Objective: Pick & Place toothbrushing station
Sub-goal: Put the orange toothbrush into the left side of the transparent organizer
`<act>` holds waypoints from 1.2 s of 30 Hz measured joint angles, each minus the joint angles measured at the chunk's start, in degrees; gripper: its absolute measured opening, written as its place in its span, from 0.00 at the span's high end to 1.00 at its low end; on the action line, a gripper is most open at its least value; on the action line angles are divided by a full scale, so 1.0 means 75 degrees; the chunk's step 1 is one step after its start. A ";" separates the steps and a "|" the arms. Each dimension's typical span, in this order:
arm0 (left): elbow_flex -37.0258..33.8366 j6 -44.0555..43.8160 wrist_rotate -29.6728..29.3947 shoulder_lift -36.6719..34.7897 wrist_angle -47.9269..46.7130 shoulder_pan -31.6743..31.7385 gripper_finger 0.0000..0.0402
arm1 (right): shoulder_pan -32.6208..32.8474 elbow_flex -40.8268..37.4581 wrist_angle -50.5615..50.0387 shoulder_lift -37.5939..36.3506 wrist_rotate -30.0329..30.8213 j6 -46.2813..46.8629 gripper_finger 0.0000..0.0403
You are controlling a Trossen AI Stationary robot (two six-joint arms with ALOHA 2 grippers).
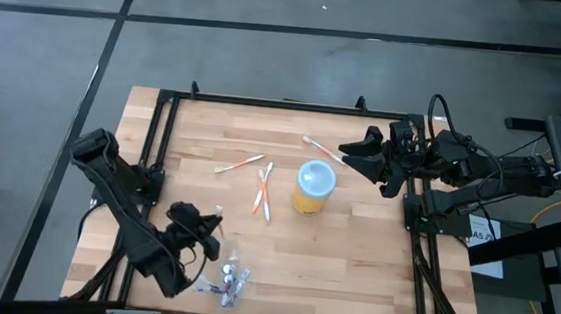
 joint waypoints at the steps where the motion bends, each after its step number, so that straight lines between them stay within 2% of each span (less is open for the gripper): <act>1: 0.0000 -0.0077 0.0045 0.0084 0.0000 -0.0009 0.97 | 0.0000 0.0000 0.0000 0.0000 0.0000 0.0002 0.50; 22: 0.0000 -0.0887 0.0485 0.1181 0.0265 -0.0308 0.95 | 0.0201 0.0000 0.0003 0.0000 0.0000 0.0296 0.50; 27: 0.0000 -0.0879 0.0472 0.1194 0.0383 -0.0308 0.88 | 0.0328 0.0000 0.0003 0.0001 0.0048 0.0314 0.50; 36: 0.0000 -0.0748 0.0280 0.1049 0.0703 -0.0398 0.66 | 0.0596 0.0000 0.0002 0.0003 0.0228 0.0255 0.50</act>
